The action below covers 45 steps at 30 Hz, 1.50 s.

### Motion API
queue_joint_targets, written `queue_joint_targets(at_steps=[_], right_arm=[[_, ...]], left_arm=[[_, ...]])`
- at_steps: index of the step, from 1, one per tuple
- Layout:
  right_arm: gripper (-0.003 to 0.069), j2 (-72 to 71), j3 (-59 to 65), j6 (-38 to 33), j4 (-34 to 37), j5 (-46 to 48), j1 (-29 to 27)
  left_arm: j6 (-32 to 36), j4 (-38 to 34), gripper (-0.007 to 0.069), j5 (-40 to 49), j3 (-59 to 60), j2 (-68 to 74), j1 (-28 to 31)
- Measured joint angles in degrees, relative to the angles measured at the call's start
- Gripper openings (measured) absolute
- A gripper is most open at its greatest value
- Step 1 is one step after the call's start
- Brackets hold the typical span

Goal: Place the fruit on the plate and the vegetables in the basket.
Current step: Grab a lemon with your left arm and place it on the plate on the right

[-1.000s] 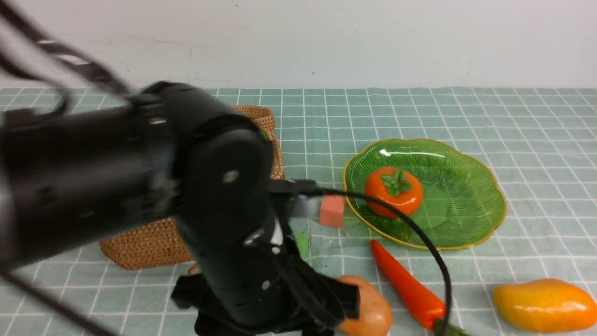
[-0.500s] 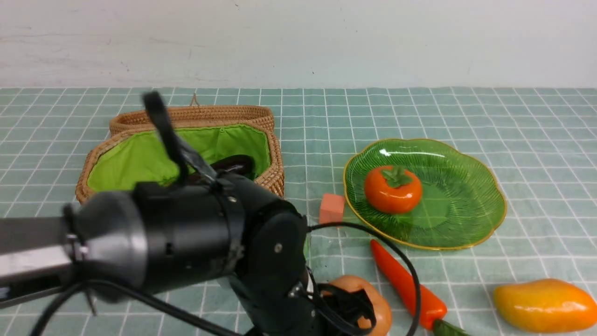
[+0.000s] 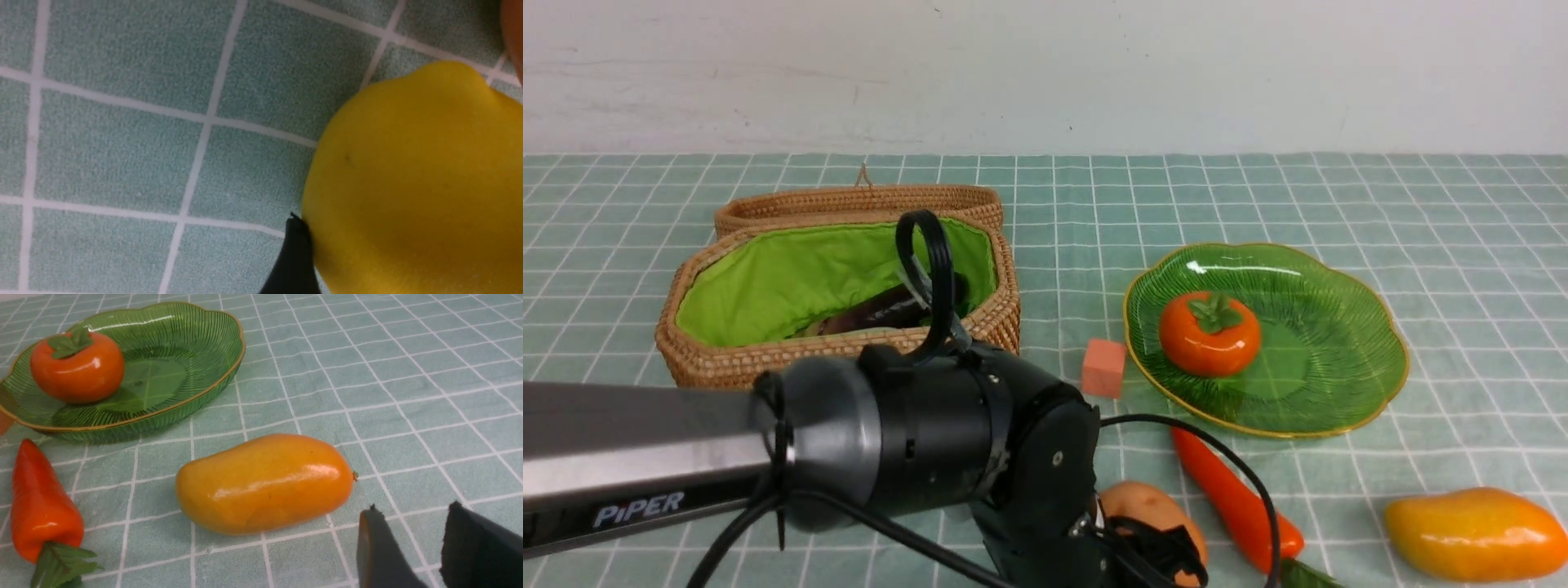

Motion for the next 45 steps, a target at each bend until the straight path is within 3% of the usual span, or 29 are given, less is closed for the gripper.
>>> queue_joint_targets(at_steps=[10,26,32,40,45], right_arm=[[0.0244,0.00,0.00,0.00,0.00,0.00,0.00],[0.0244,0.00,0.00,0.00,0.00,0.00,0.00],[0.0244,0.00,0.00,0.00,0.00,0.00,0.00],[0.0244,0.00,0.00,0.00,0.00,0.00,0.00],[0.0244,0.00,0.00,0.00,0.00,0.00,0.00]], left_arm=[[9.23,0.00,0.0561,0.84,0.00,-0.18,0.00],[15.14,3.80,0.0560,10.62,-0.26,-13.67,0.59],[23.40,2.92,0.0560,14.77,-13.77,-10.56,5.37],[37.16,0.58,0.0560,16.06,-41.46,8.44,6.56],[38.24,0.27,0.0560,16.06,-54.46,19.51,6.56]])
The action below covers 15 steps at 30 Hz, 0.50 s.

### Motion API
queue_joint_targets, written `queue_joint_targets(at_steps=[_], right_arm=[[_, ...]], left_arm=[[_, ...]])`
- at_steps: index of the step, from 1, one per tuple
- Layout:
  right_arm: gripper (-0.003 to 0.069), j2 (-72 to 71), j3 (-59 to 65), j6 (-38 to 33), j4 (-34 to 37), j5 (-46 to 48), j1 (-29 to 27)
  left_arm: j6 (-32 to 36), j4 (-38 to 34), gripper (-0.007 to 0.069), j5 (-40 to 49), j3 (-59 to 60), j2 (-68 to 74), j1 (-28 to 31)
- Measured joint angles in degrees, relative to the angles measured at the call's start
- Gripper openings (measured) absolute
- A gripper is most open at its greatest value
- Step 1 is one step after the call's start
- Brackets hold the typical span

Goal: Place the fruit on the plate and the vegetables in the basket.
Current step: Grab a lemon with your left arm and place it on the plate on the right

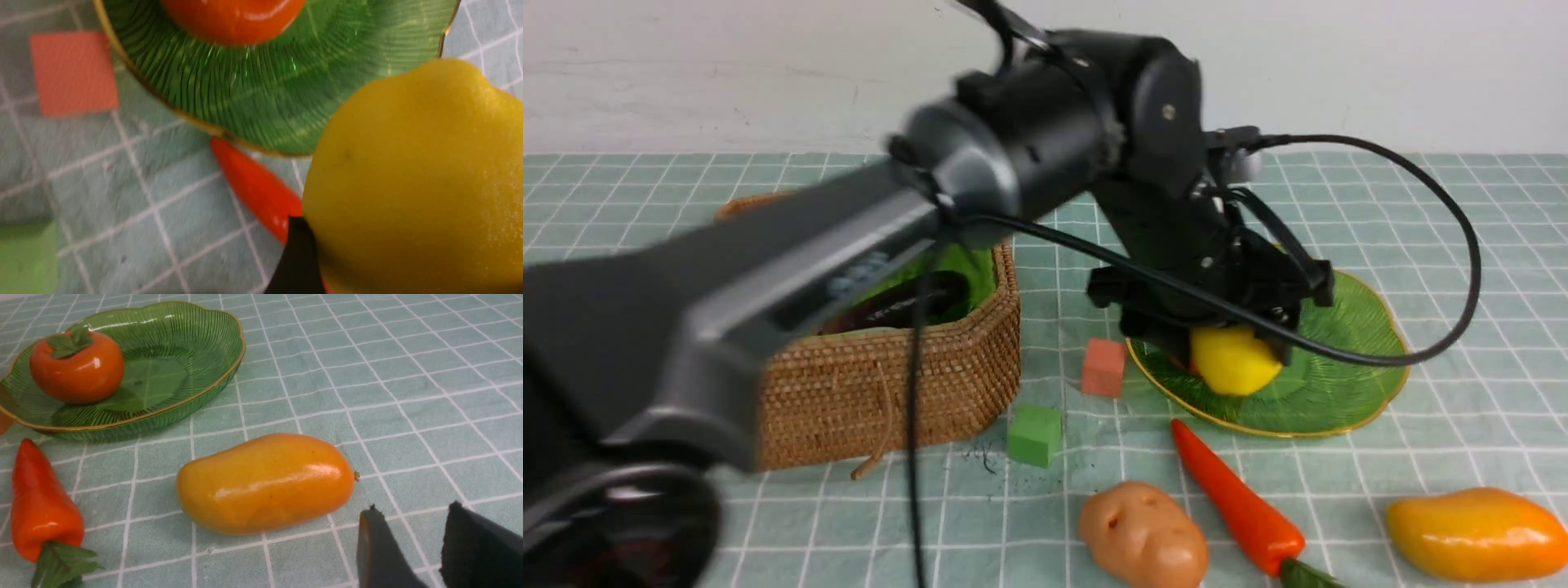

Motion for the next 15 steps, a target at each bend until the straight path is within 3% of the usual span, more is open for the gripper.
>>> queue_joint_targets(at_steps=[4,11,15], right_arm=[[0.0244,0.00,0.00,0.00,0.00,0.00,0.00],[0.0244,0.00,0.00,0.00,0.00,0.00,0.00],[0.0244,0.00,0.00,0.00,0.00,0.00,0.00]], left_arm=[[0.00,2.26,0.0560,-0.17,-11.90,9.88,-0.39],[-0.06,3.32,0.0565,-2.60,-15.82,14.71,-2.55],[-0.77,4.41,0.0654,-3.28,-15.84,14.73,-3.72]])
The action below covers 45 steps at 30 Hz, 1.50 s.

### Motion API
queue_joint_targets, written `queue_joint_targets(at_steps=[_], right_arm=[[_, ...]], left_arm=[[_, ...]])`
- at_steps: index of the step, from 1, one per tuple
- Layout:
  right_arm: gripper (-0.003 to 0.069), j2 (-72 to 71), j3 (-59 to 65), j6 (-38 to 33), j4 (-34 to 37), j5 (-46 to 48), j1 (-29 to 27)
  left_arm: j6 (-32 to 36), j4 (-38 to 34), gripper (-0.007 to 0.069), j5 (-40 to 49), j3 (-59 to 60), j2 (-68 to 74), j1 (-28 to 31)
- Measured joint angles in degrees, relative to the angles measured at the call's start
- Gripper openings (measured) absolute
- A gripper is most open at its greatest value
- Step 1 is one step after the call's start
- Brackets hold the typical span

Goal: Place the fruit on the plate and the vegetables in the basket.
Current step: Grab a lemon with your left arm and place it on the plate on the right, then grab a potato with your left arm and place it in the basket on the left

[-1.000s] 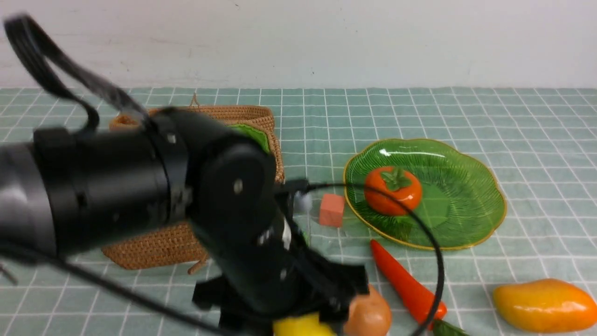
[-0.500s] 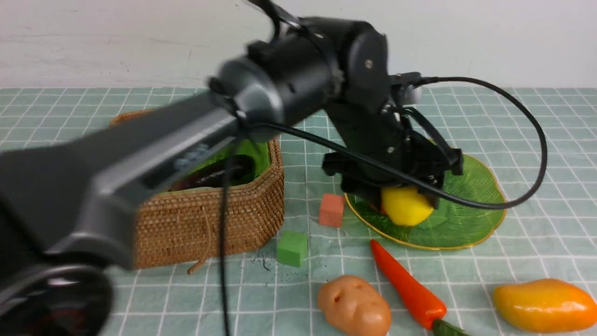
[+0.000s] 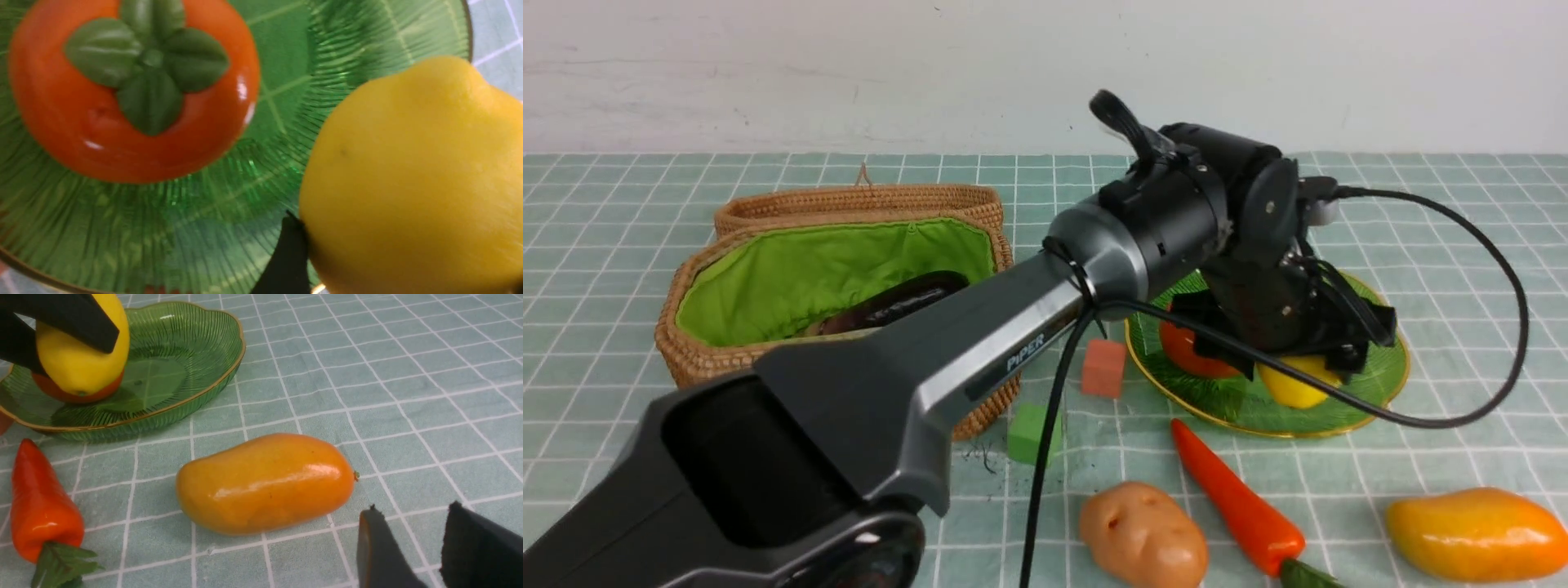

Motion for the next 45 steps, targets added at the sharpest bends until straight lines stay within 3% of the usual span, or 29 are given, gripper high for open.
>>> queue_joint_targets(at_steps=[9,18,23,25,27,29,33,45], right_arm=[[0.0244,0.00,0.00,0.00,0.00,0.00,0.00],[0.0244,0.00,0.00,0.00,0.00,0.00,0.00],[0.0244,0.00,0.00,0.00,0.00,0.00,0.00],[0.0244,0.00,0.00,0.00,0.00,0.00,0.00],[0.0244,0.00,0.00,0.00,0.00,0.00,0.00],[0.0244,0.00,0.00,0.00,0.00,0.00,0.00],[0.0244,0.00,0.00,0.00,0.00,0.00,0.00],[0.0244,0.00,0.00,0.00,0.00,0.00,0.00]], left_arm=[[-4.43,5.88,0.0664,1.49,-0.11,-0.12,-0.02],[-7.54,8.08,0.0542,15.01,1.79,-10.06,-0.08],[-9.42,8.13,0.0490,15.63,10.93,-21.39,-0.08],[-12.10,8.13,0.0484,15.63,15.95,-24.37,-0.08],[-19.46,8.15,0.0479,15.63,23.99,-28.41,-0.08],[-26.05,8.08,0.0479,15.44,30.69,-29.67,-0.08],[-31.36,6.42,0.0481,11.73,36.73,-28.89,-0.08],[-32.62,3.28,0.0598,5.98,38.67,-19.01,-0.08]])
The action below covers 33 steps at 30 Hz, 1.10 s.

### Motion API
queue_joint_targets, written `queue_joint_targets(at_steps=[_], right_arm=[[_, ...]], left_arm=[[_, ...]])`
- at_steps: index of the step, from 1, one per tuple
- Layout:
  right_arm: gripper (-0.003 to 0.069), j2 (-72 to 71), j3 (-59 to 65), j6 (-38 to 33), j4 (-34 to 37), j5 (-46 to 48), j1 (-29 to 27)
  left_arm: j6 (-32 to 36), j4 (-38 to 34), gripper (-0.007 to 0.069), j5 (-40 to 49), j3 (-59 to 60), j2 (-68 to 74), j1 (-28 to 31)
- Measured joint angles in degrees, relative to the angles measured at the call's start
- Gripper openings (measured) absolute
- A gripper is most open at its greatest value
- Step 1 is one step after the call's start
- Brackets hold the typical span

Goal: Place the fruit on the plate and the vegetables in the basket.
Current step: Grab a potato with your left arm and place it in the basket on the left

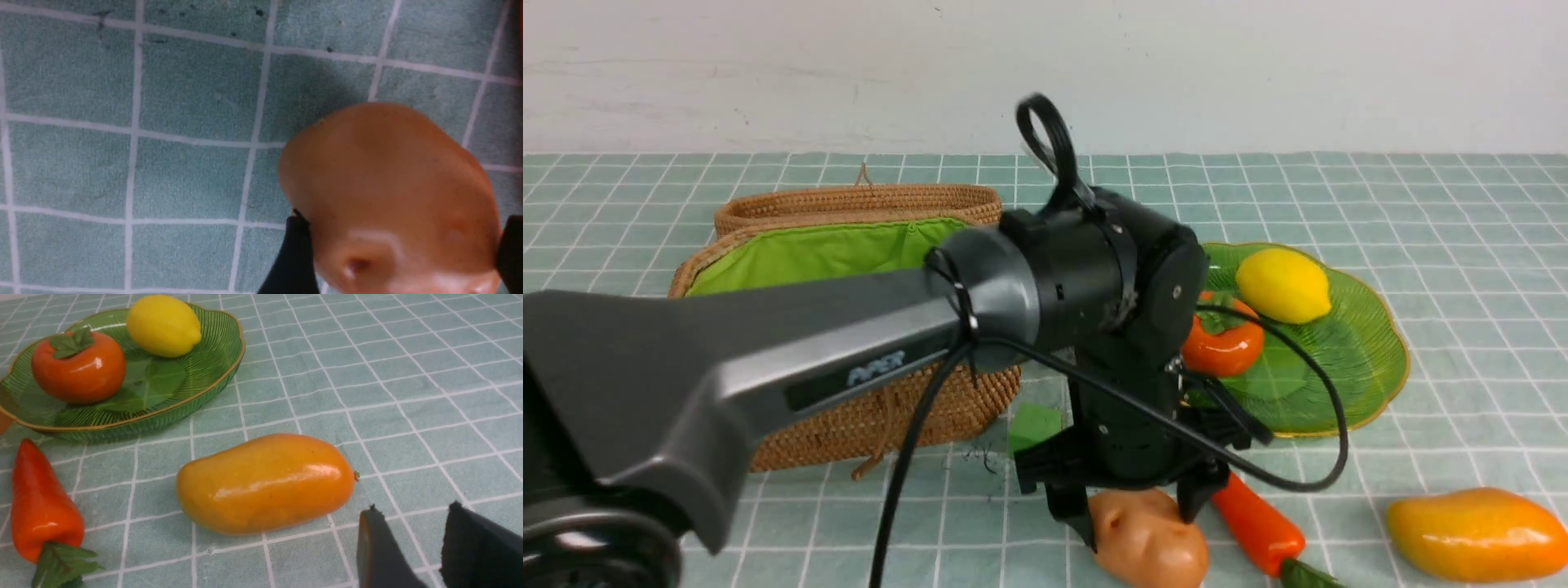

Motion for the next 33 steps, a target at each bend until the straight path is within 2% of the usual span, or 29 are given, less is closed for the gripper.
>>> queue_joint_targets(at_steps=[8,12,19,24,33], right_arm=[[0.0244,0.00,0.00,0.00,0.00,0.00,0.00],[0.0244,0.00,0.00,0.00,0.00,0.00,0.00],[0.0244,0.00,0.00,0.00,0.00,0.00,0.00],[0.0244,0.00,0.00,0.00,0.00,0.00,0.00],[0.0244,0.00,0.00,0.00,0.00,0.00,0.00]], left_arm=[[-0.13,-0.20,0.0611,-0.91,-0.37,1.16,0.00],[0.39,-0.02,0.0593,-1.38,-0.37,1.16,0.00],[4.88,0.05,0.0574,-1.67,-0.37,1.16,0.00],[5.29,0.33,0.0574,-1.28,-0.37,1.16,0.00],[6.40,6.67,0.0573,2.05,-0.48,0.74,-0.11]])
